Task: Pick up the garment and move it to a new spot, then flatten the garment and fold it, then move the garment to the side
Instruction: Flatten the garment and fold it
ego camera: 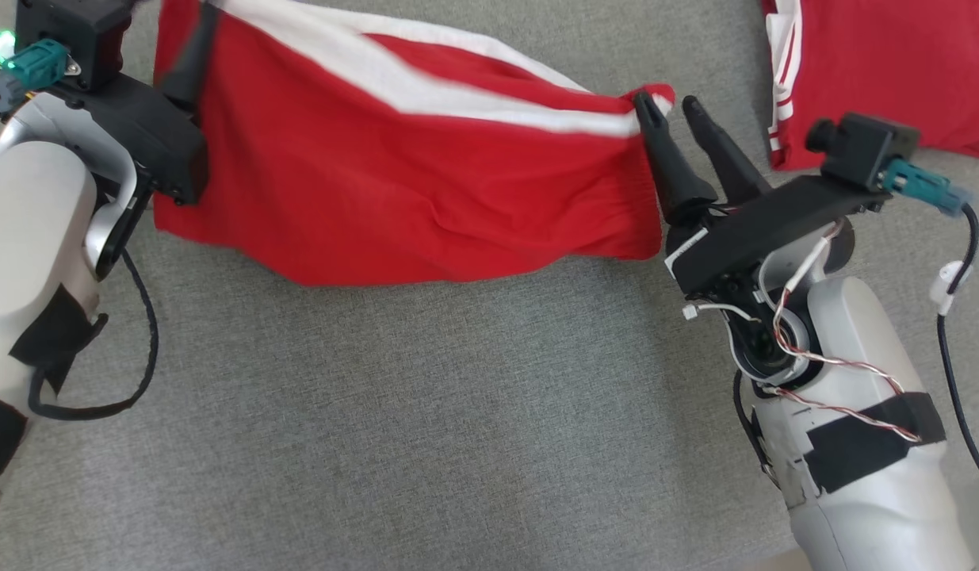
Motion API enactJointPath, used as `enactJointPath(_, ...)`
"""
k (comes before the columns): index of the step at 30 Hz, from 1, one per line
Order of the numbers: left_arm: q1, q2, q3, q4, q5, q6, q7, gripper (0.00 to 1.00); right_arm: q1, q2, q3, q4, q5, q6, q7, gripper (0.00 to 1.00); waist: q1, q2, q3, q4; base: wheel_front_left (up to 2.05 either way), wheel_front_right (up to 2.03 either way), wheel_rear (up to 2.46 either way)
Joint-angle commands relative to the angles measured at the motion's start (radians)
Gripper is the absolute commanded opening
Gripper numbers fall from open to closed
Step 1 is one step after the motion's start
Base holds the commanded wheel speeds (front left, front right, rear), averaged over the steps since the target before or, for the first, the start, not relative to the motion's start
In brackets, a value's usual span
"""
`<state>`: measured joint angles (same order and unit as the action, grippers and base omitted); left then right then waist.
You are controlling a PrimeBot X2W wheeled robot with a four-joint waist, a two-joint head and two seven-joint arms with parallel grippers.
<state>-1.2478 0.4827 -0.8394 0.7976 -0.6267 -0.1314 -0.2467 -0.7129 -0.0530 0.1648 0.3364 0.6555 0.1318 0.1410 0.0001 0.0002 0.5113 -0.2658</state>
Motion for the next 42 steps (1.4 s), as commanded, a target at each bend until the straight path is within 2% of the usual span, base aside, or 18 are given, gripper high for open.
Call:
enactJointPath(1,-0.006,-0.005,0.001,0.011,-0.014,0.002,-0.011,1.0,0.024,-0.013,-0.001,-0.013,-0.011,-0.003,-0.023,1.0,-0.0001,-0.0002,-0.013,0.003,0.0,0.0,0.0)
enactJointPath(8,0.025,-0.006,0.035,0.0,-0.015,0.002,-0.02,1.0,0.103,-0.047,0.01,-0.075,-0.018,-0.003,-0.098,1.0,-0.0001,-0.0002,-0.064,0.01,0.0,0.0,0.0)
enactJointPath(19,0.258,0.041,0.226,-0.163,0.029,0.03,-0.018,1.0,0.309,-0.103,0.046,-0.2,-0.073,-0.003,-0.261,1.0,-0.0001,-0.0002,-0.188,0.009,0.0,0.0,0.0)
enactJointPath(25,0.35,0.069,0.271,-0.185,0.038,0.023,-0.019,1.0,0.43,-0.089,0.021,-0.263,-0.094,-0.003,-0.329,1.0,-0.0001,-0.0002,-0.215,0.006,0.0,0.0,0.0)
enactJointPath(31,0.367,0.093,0.238,-0.164,-0.015,0.006,0.039,1.0,0.495,-0.067,0.007,-0.273,-0.11,-0.003,-0.344,1.0,-0.0001,-0.0002,-0.219,-0.015,0.0,0.0,0.0)
enactJointPath(42,0.315,0.155,0.108,-0.17,-0.172,0.002,0.287,1.0,0.49,-0.04,0.032,-0.246,-0.118,-0.003,-0.363,1.0,-0.0001,-0.0002,-0.195,-0.08,0.0,0.0,0.0)
